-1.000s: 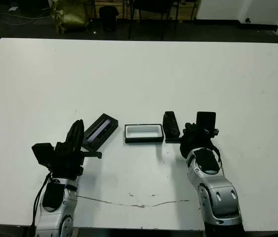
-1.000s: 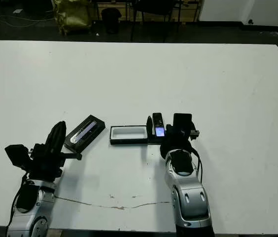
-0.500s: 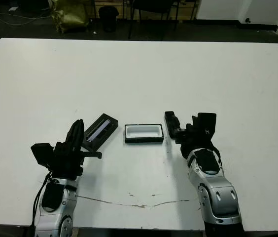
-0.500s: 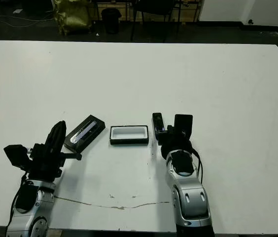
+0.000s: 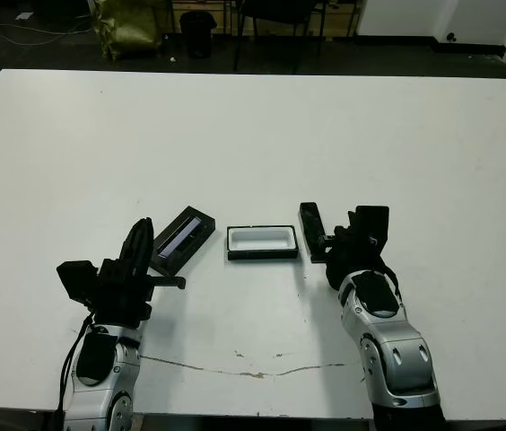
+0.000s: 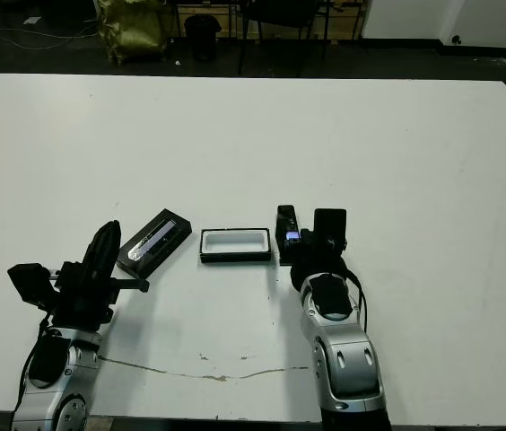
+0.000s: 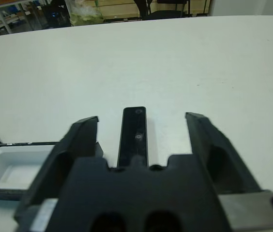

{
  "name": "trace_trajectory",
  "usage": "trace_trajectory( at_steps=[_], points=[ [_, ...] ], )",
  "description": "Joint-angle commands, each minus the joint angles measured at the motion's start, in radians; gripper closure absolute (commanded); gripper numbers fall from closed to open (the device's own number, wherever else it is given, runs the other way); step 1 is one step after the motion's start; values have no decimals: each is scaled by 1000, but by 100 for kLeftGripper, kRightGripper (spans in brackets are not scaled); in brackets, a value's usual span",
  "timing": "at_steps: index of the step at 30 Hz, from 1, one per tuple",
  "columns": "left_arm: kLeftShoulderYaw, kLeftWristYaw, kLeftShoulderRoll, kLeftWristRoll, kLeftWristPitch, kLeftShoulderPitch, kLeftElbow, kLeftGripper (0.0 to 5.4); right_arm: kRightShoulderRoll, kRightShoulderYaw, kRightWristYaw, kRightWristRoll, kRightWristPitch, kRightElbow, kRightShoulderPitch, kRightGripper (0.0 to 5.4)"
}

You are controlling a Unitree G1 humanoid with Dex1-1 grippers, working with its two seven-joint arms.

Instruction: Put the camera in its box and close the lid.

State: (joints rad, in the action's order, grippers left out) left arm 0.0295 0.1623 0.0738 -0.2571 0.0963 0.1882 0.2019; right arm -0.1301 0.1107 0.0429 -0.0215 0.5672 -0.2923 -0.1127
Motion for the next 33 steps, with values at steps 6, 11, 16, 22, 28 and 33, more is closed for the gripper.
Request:
trace_trajectory(
  at_steps=[6,11,16,22,28,33],
  points=[
    [2,-6,-10,-3,-23,10,-1,540,10,-7,-6,-3,20,28,-7,1],
    [4,-2,-9,-5,-15,7,-10,540,14,-9,-2,0,27,45,-15,1],
    [4,3,-12,-4,-8,9,-12,540,9,-15,12,4,43,59,-23,1],
    [1,-5,-14,-4,-30,14,2,540,10,-17,23,18,45,78,-32,1],
    [1,-7,-8,-10,-28,11,-5,540,11,-30,30,19,50,91,-52,1],
    [4,14,-11,-20,2,4,-29,540,12,-38,29,19,51,104,-67,1]
  ],
)
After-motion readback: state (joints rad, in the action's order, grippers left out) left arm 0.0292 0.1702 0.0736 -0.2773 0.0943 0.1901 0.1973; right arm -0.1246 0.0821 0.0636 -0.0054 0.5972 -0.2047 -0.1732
